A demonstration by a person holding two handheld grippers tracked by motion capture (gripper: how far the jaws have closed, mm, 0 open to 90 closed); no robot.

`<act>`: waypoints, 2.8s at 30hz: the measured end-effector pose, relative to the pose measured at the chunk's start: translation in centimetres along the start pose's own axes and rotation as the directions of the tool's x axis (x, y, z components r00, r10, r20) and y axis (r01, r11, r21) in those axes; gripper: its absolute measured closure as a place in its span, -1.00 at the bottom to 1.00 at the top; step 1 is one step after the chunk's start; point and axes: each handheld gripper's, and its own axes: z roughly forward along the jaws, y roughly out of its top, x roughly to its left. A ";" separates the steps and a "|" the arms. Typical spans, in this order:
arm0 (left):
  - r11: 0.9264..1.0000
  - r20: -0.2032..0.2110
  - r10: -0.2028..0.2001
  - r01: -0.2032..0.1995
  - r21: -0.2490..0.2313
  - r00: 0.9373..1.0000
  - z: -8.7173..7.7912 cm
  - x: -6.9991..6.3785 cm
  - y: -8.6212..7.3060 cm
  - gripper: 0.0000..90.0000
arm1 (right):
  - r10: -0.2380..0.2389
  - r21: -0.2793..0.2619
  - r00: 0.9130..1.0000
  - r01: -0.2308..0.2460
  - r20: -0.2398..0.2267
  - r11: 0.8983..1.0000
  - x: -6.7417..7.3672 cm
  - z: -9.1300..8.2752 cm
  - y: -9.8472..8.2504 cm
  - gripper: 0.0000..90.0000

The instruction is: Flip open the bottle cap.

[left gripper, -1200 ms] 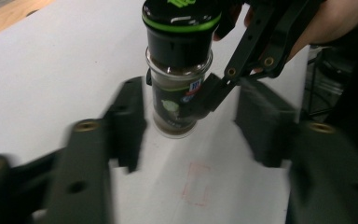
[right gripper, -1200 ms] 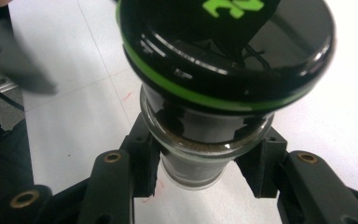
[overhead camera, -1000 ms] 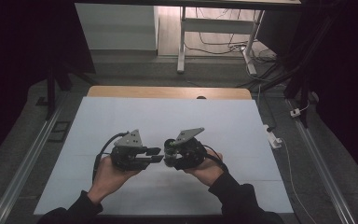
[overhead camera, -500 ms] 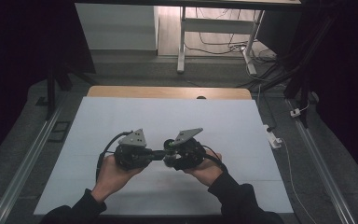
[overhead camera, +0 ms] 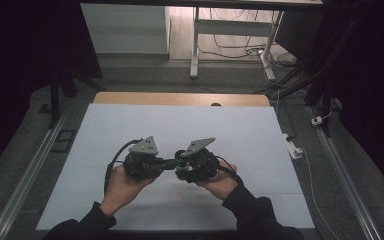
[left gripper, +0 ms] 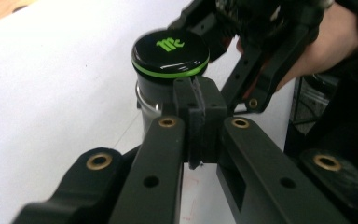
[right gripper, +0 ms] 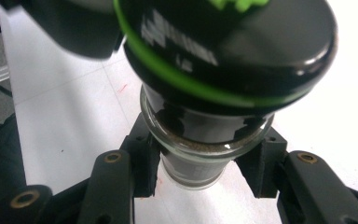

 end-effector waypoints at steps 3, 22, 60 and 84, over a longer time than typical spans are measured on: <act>1.000 0.002 -0.002 0.002 0.002 1.000 -0.1 0.0 0.1 0.98 | 0.001 0.013 1.000 -0.001 -0.004 1.000 0.3 0.3 0.0 0.18; 0.999 -0.014 -0.024 0.023 -0.024 1.000 -0.6 0.4 1.0 0.98 | -0.031 0.017 0.999 0.032 -0.030 0.999 0.8 0.6 0.1 0.18; 0.998 -0.036 -0.048 0.046 -0.041 0.998 -1.6 0.9 0.9 0.57 | -0.049 -0.014 0.999 0.049 -0.017 0.999 0.8 0.1 -0.1 0.18; 0.997 -0.067 -0.049 0.045 -0.056 0.997 -4.1 -0.5 -1.6 -0.32 | -0.045 -0.045 0.999 0.044 -0.013 0.998 0.5 -0.7 0.0 0.18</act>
